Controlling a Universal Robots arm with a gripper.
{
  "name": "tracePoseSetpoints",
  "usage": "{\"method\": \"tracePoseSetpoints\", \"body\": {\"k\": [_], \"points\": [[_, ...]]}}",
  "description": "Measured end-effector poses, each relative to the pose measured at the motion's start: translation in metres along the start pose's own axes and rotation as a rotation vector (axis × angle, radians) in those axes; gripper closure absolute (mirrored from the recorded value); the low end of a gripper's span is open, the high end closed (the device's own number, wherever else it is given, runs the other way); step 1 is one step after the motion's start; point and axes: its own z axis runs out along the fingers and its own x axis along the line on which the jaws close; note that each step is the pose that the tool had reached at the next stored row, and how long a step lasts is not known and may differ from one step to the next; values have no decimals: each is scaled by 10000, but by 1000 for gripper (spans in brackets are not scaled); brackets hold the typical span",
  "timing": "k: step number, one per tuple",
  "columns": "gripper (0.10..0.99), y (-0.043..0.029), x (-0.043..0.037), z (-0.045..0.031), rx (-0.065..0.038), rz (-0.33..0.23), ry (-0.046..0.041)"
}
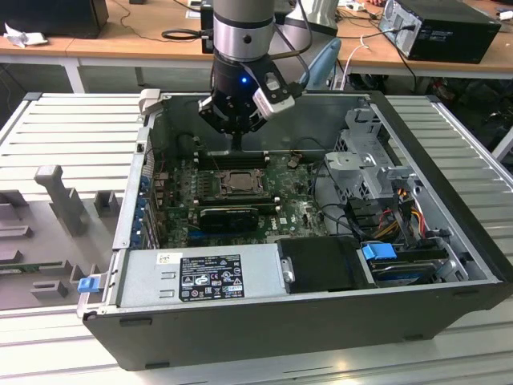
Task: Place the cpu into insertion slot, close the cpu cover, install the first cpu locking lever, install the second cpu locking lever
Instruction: 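Install the first cpu locking lever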
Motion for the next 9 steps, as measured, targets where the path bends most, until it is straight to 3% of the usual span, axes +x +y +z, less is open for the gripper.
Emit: {"method": "tracePoseSetpoints", "body": {"k": [9], "points": [[980,2,32,0,1,-1,1]]}}
